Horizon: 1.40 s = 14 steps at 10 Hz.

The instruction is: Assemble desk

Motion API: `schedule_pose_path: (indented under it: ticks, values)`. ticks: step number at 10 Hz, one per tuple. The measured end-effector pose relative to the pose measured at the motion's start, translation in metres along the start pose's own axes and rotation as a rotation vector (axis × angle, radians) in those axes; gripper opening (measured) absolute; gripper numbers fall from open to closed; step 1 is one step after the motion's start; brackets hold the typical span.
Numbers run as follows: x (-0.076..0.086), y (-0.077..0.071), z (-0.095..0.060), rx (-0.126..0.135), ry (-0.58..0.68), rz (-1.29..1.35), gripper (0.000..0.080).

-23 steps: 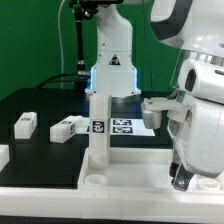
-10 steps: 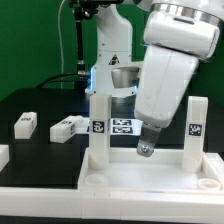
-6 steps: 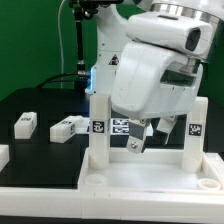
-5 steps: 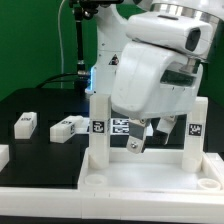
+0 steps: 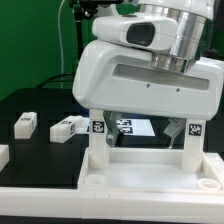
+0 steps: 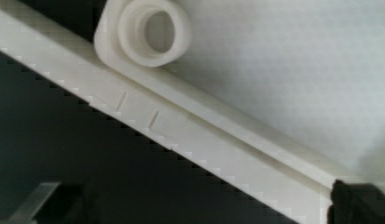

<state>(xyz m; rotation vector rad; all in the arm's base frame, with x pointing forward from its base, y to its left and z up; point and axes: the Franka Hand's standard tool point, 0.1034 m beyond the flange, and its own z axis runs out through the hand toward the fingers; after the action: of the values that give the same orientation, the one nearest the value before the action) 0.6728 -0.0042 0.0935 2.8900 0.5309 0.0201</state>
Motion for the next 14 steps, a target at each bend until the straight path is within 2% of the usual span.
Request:
schedule_pose_path:
  ticks: [1,2,5,6,7,12,13,14]
  values:
    - [0.000,0.000,0.000,0.002,0.000,0.064,0.0648]
    - [0.000,0.000,0.000,0.024,0.003,0.183,0.0648]
    - [-0.018,0.029,0.005,0.132,-0.018,0.408,0.0648]
    - [-0.024,0.041,0.008,0.146,-0.016,0.444,0.0648]
    - [-0.028,0.046,0.011,0.144,-0.017,0.447,0.0648]
    - [-0.029,0.047,0.012,0.148,-0.019,0.448,0.0648]
    - [-0.043,0.060,0.015,0.181,-0.028,0.486,0.0648]
    - [-0.069,0.083,0.019,0.184,-0.046,0.544,0.0648]
